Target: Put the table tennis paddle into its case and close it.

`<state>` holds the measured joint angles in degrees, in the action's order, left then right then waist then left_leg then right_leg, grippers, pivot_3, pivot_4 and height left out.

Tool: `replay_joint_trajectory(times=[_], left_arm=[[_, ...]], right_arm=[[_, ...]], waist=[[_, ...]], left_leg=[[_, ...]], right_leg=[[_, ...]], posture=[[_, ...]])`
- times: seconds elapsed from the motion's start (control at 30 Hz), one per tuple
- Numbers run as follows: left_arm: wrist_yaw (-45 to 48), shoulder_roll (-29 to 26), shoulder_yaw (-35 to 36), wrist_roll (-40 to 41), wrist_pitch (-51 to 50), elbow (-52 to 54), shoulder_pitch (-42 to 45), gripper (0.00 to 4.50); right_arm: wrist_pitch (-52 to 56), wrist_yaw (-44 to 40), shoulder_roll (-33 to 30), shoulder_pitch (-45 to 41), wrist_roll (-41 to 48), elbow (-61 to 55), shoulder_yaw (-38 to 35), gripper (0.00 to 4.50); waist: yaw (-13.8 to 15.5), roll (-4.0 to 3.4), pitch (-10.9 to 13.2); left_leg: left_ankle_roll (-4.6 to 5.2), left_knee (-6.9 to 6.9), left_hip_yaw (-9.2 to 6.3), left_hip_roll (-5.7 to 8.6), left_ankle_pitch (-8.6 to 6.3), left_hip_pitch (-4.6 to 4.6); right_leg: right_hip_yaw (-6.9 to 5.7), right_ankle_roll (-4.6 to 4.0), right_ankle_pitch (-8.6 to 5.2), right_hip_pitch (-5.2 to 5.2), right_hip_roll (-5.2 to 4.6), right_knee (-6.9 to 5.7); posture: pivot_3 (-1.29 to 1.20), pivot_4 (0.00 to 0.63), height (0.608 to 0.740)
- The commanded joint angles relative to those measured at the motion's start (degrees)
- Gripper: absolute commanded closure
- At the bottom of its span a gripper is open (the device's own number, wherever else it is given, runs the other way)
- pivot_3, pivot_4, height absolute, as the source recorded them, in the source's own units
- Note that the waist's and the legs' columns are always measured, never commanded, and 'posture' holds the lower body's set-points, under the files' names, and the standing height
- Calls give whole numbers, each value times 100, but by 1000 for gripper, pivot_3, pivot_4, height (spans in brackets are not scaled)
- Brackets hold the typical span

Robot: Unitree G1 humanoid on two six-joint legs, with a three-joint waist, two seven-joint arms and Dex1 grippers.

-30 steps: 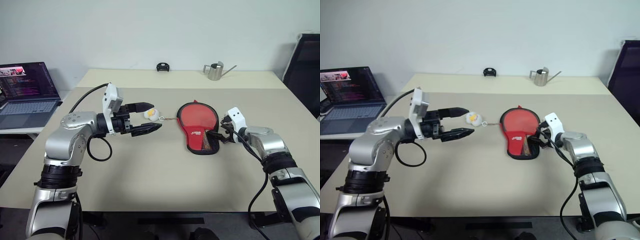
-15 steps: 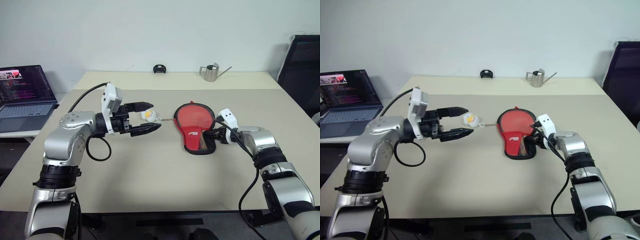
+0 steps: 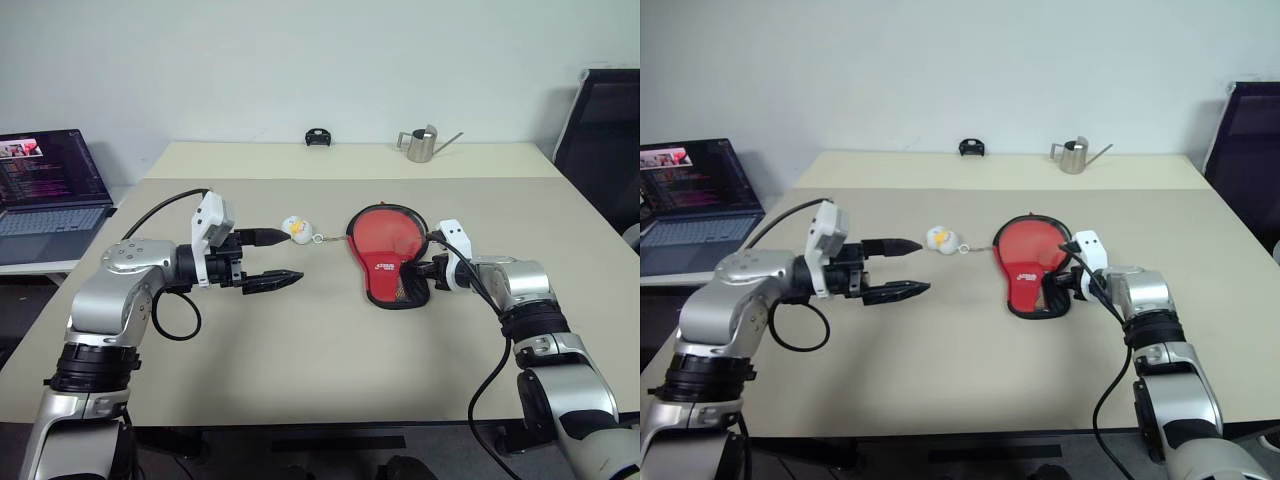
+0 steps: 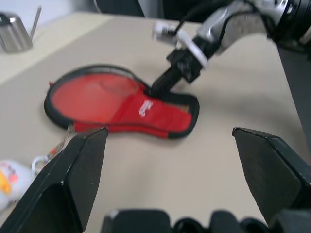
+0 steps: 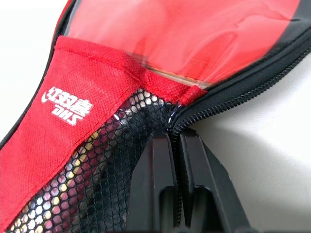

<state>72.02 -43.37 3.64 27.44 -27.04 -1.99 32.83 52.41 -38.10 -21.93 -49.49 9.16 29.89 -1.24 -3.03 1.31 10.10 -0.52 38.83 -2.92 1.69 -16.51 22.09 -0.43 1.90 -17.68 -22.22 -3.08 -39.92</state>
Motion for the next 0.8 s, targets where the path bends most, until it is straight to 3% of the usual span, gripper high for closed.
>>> replay_joint_trajectory(times=[0.03,0.43,0.8], left_arm=[[80,-97,20,36,73,126,45,0],[528,-276,-85,170,-67,288,-84,0],[854,-343,-224,360,-225,752,-366,0]], right_arm=[[605,74,25,84,323,-684,-156,4491],[2085,337,-294,618,993,-2490,-506,4491],[3473,548,-286,1603,1673,-4269,-853,4491]], waist=[[14,-1,1],[38,-4,3],[101,-5,3]], left_leg=[[0,-1,0,0,0,5],[1,-1,-3,1,-1,54],[2,-1,-5,1,-1,72]], right_leg=[[-1,0,0,-4,0,1],[-6,-1,0,-38,-2,9],[-7,-1,-1,-51,-2,13]], posture=[[0,150,740],[0,150,740],[0,150,740]])
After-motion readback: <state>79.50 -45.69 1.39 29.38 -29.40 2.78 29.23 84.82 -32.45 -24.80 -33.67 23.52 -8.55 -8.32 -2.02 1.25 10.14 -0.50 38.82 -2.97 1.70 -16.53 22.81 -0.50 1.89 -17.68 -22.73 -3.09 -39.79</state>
